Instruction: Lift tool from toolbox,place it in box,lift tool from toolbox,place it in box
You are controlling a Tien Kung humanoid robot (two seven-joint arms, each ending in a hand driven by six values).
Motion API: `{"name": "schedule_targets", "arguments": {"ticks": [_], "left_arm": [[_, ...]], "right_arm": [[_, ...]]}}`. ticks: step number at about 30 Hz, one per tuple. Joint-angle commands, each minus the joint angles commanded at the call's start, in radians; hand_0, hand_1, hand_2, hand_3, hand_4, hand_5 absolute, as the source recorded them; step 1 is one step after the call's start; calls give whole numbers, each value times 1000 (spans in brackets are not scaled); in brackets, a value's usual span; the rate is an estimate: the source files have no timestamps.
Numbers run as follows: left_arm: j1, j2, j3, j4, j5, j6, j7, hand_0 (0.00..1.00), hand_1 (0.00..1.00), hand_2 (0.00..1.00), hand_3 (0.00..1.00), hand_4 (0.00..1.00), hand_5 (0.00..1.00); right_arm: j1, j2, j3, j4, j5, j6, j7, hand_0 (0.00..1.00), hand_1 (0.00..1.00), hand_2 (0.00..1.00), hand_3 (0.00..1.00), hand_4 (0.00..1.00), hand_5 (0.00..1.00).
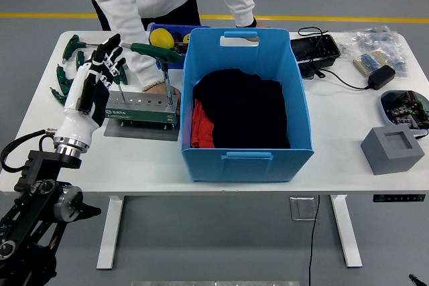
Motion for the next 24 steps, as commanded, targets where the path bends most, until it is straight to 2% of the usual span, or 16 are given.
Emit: {"name": "schedule_targets", "arguments": {"ticks": [5,6,9,14,18,24], "left_arm": [[-13,19,-121,46,-15,9,-14,878,941,992,894,932,921],[-14,22,-138,52,-15,9,-13,852,876,959,875,931,920],[-18,39,-183,73,-21,5,-9,852,876,959,875,931,920],[-30,47,-198,94,-30,-1,-6,851,871,958,875,929,917],[-35,40,-191,99,-27,-5,-4,851,873,957,874,929,917],[-8,36,-180,94,-22,-3,-5,850,875,956,880,930,909]], "right_arm": [[3,4,-47,0,43,3,11,686,671,723,571,777,709],[2,4,-45,0,41,3,10,686,671,723,571,778,711],[-2,3,-27,0,23,1,6,686,671,723,571,778,711],[-6,3,-22,0,14,1,2,687,671,723,571,777,712],[0,-7,-116,0,98,5,22,686,669,723,570,778,712],[-20,-4,-46,0,31,1,7,686,669,722,571,778,714]]}}
